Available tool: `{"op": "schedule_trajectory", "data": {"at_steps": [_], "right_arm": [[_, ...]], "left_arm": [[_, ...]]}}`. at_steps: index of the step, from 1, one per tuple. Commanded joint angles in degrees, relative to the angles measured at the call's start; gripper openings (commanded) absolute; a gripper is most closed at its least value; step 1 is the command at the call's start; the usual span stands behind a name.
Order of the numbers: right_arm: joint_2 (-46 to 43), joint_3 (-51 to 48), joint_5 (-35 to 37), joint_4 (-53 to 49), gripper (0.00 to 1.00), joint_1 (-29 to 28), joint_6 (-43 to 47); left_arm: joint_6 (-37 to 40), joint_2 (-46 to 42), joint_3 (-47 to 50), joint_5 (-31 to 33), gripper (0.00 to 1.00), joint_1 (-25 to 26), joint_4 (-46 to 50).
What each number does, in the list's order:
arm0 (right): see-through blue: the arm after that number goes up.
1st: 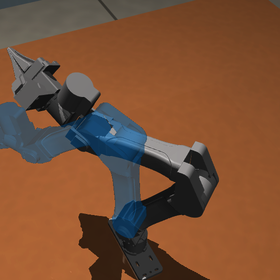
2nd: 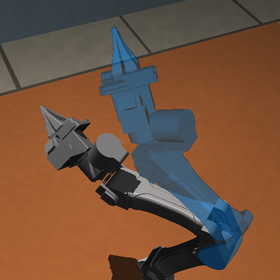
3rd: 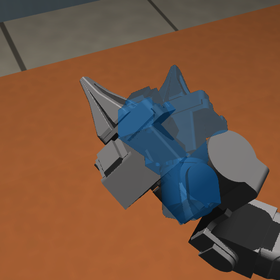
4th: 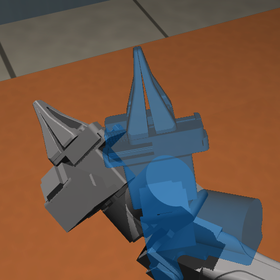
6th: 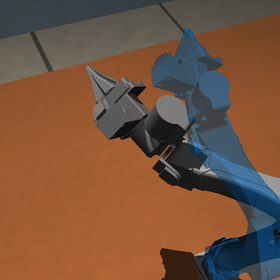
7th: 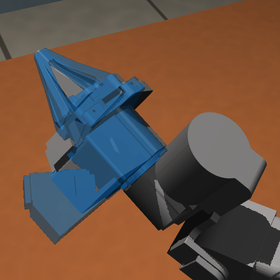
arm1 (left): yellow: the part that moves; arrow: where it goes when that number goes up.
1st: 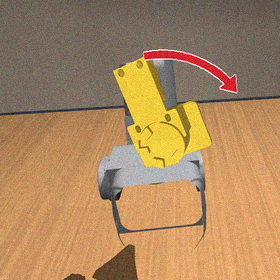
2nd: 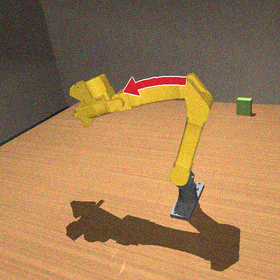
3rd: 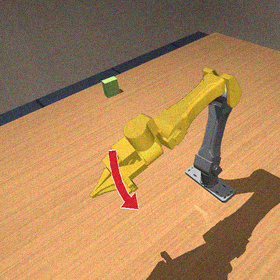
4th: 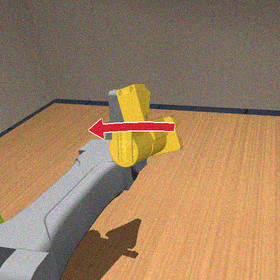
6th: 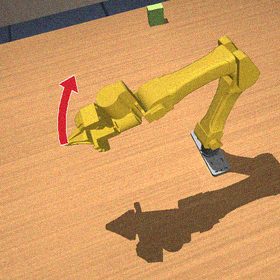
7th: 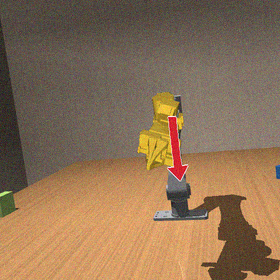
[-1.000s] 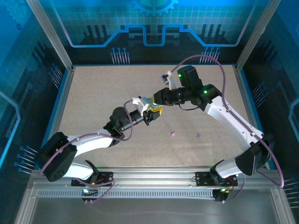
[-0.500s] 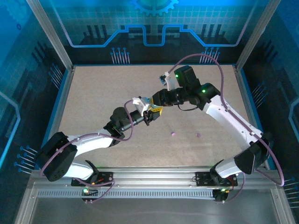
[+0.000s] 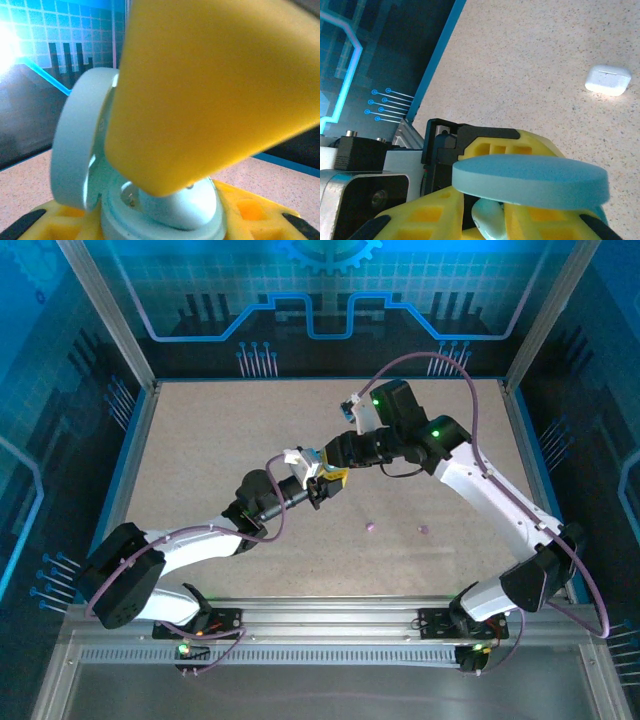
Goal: Insert the wireless bluetooth earbuds into the charging case
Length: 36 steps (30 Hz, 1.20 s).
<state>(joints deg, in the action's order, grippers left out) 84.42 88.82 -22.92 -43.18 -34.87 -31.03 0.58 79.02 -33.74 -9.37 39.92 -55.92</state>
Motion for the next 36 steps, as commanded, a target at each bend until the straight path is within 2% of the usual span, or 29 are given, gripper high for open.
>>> {"op": "schedule_trajectory", "data": {"at_steps": [1, 10, 19, 26, 31, 36], "right_arm": [[0.2, 1.9, 2.4, -2.4, 0.31, -0.5, 0.1], [-1.7, 2.9, 2.3, -1.6, 0.36, -0.5, -0.5], [-7.3, 0.2, 1.7, 3.1, 0.40, -0.2, 0.6], [-13.1, -4.6, 10.1, 6.3, 0.50, 3.4, -0.2], [-9.9, -2.8, 4.9, 5.0, 0.58, 7.6, -1.5], [-2.5, 3.0, -1.9, -0.2, 0.62, 7.9, 0.3]], "left_arm": [[1.1, -0.5, -1.3, 0.7, 0.34, 0.4, -4.5], [0.9, -0.4, -0.4, 0.6, 0.34, 0.4, -4.4], [1.2, -1.0, 0.8, 0.5, 0.34, 0.4, -4.5], [2.2, -3.4, 2.5, -4.9, 0.34, 0.4, -4.6], [2.7, -6.0, 3.4, -9.5, 0.34, 0.4, -3.1], [2.7, -8.1, 3.1, -11.5, 0.34, 0.4, -0.5]]}}
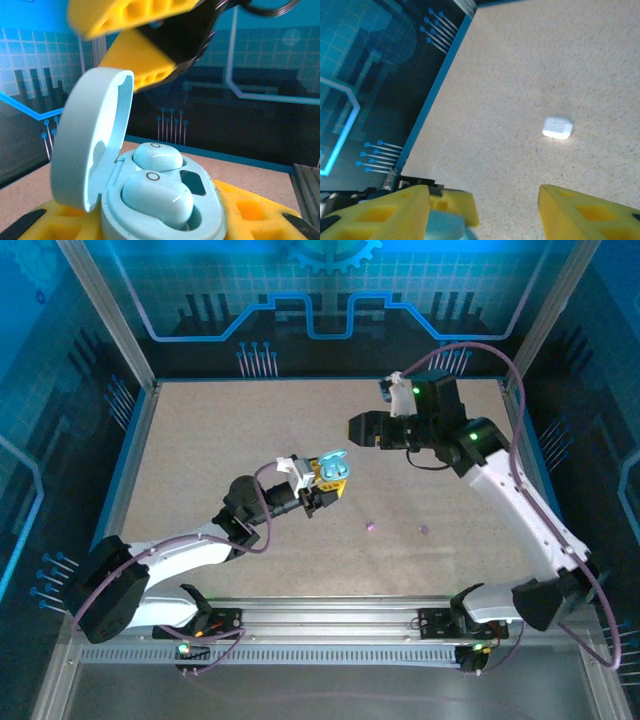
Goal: Insert the wireless bluetooth earbuds into the charging case
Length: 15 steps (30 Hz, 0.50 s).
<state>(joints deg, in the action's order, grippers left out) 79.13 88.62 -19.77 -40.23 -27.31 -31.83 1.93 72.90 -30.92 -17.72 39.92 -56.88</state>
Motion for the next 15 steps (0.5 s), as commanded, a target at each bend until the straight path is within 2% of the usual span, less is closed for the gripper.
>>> {"op": "schedule_trajectory", "data": {"at_steps": [1, 6, 15], "right_arm": [[3.8, 3.9, -6.3, -3.8, 0.62, 0.3, 1.4], [6.7, 4.5, -10.2, -4.7, 0.63, 0.1, 2.4], [5.9, 1.8, -15.9, -6.4, 0.58, 0.1, 5.5]], "left_arm": [[1.3, -2.1, 0.2, -3.4, 0.34, 0.4, 0.6], [0.5, -2.4, -0.8, -3.2, 0.34, 0.5, 1.9], [-0.7, -2.6, -1.9, -1.5, 0.35, 0.4, 2.6]]}}
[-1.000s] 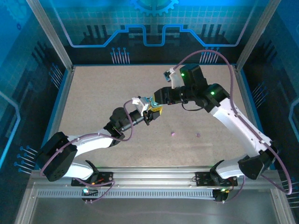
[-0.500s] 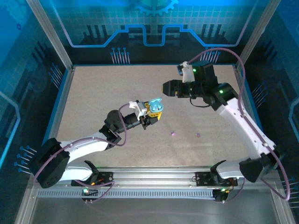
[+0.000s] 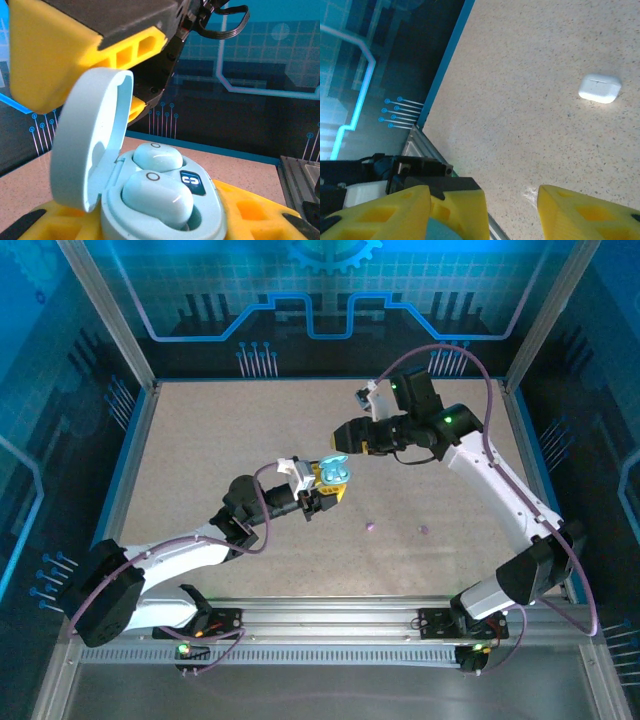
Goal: Insert the wireless bluetooth earbuds into the charging case
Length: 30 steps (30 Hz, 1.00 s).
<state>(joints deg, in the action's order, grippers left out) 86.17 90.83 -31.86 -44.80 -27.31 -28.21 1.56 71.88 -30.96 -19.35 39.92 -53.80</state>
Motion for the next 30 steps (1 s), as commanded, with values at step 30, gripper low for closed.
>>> {"op": "schedule_trajectory", "data": {"at_steps": [30], "right_arm": [[-5.4, -17.2, -27.1, 15.1, 0.46, 3.0, -6.9]], "left_arm": [[-3.1, -0.8, -3.4, -0.8, 0.37, 0.3, -1.1]]}}
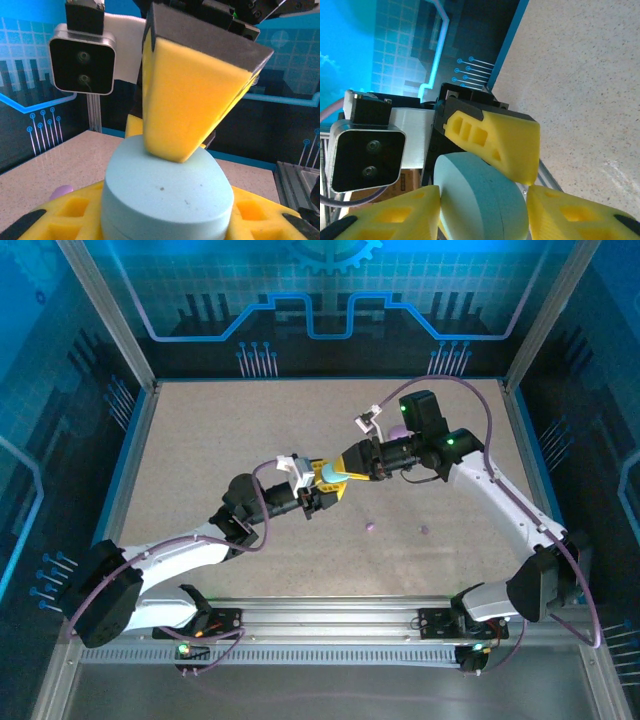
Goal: Insert the wireless bluetooth earbuds into the charging case
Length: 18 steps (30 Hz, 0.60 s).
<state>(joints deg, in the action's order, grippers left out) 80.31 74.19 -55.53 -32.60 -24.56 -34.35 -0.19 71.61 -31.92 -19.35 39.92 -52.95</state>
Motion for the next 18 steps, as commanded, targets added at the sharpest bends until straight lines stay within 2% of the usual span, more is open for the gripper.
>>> {"op": "schedule_trajectory", "data": {"at_steps": [1, 8, 18], "right_arm": [[0.6, -0.7, -3.7, 3.1, 0.43, 0.2, -0.8], [0.6, -1.5, -2.6, 4.5, 0.27, 0.8, -1.8], [0.0, -3.8, -0.7, 10.5, 0.18, 1.7, -7.0]], "left_arm": [[-1.4, -0.5, -2.4, -0.7, 0.37, 0.3, -1.9], [-0.5, -0.4, -2.4, 0.4, 0.42, 0.2, -0.3], [1.6, -0.4, -2.1, 3.7, 0.49, 0.3, 4.6]]}}
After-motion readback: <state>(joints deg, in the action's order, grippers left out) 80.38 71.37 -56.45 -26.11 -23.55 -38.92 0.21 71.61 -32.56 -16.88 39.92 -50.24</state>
